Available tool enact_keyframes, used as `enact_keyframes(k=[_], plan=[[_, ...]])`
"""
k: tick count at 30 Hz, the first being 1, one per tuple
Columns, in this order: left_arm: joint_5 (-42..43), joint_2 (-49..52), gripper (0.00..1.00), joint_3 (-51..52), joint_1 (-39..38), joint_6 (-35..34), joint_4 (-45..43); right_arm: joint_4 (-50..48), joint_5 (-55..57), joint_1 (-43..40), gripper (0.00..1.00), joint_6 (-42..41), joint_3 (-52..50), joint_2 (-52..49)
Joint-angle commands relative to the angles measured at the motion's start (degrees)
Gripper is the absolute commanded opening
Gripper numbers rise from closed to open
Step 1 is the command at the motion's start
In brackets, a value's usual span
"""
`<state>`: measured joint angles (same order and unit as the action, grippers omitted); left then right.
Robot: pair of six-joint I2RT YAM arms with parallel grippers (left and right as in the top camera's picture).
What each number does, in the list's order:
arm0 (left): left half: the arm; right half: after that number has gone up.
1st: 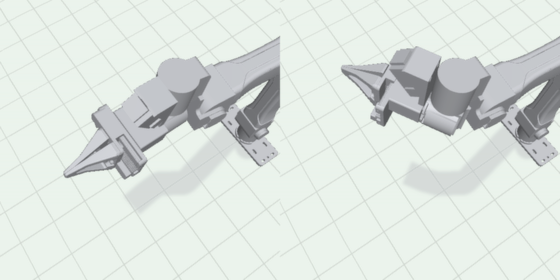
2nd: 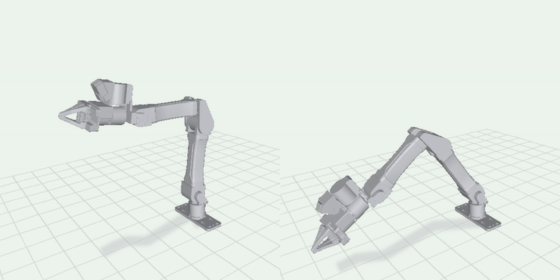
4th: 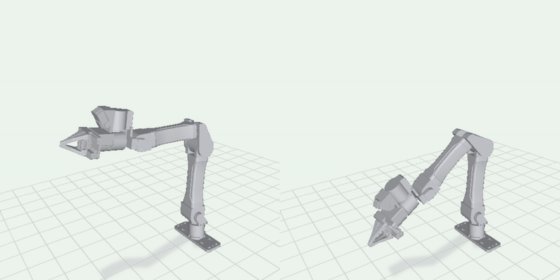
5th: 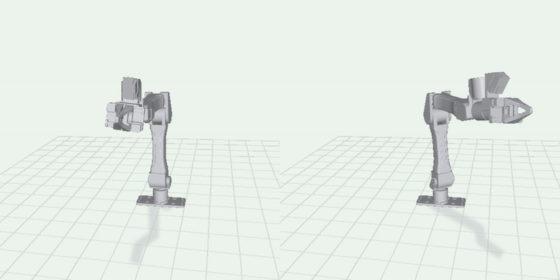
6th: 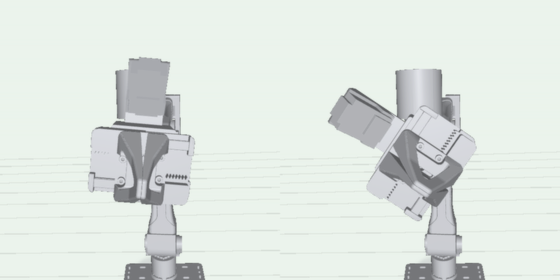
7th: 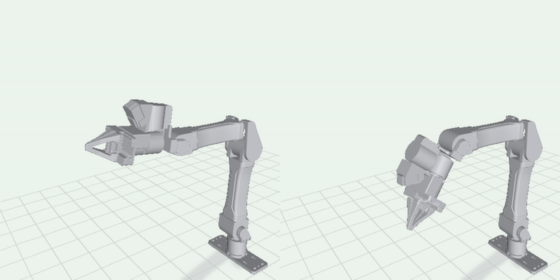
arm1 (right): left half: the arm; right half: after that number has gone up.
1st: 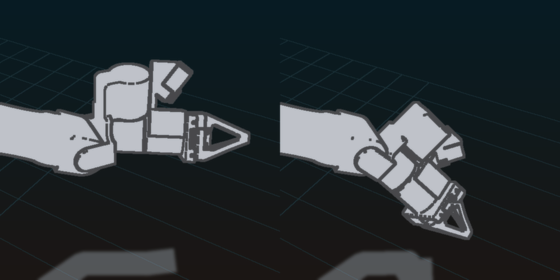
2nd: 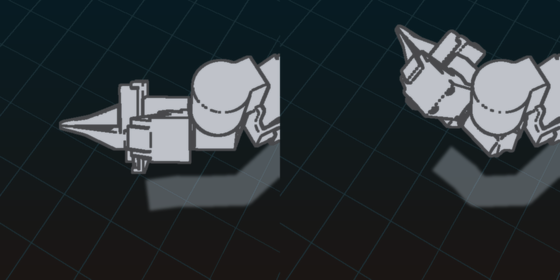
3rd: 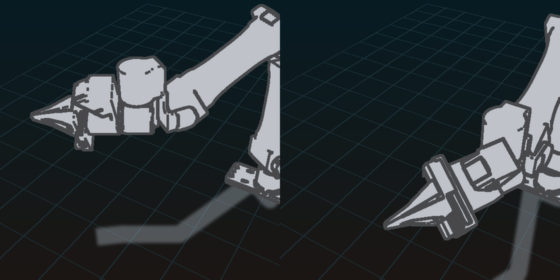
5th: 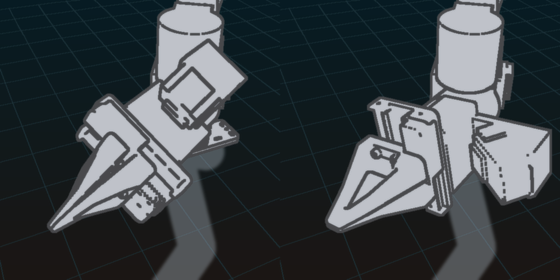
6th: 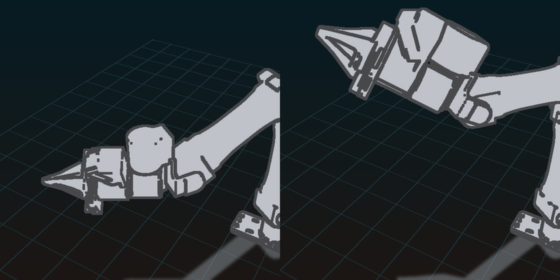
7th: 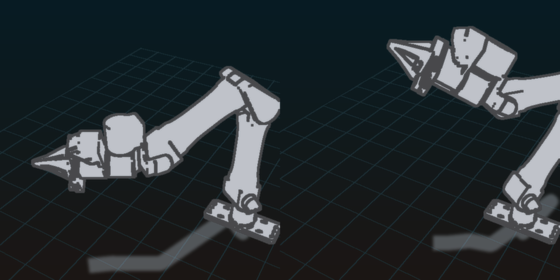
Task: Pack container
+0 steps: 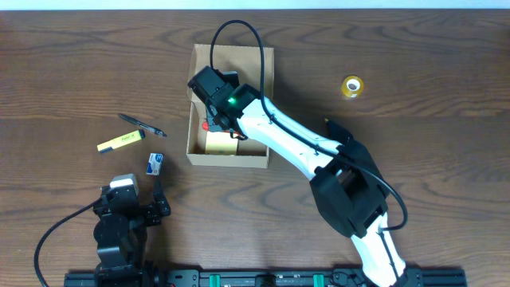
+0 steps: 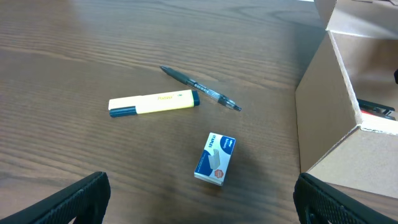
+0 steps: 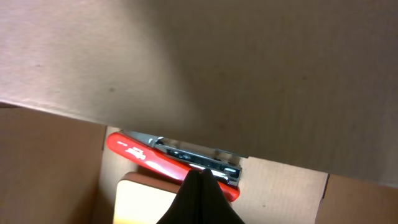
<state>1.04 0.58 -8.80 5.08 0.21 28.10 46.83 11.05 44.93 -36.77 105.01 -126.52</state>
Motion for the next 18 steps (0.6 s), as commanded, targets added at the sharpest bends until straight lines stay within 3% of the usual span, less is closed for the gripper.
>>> enact_keyframes(k=[1,18], plan=[[-0.85,-0.33,0.95,0.96,-0.24,0.02,-0.02,0.22,1.57,-2.01,0.01,0.66,-0.72,-1.9],[-0.85,-0.33,0.95,0.96,-0.24,0.02,-0.02,0.55,1.57,-2.54,0.01,0.63,-0.72,-3.8]])
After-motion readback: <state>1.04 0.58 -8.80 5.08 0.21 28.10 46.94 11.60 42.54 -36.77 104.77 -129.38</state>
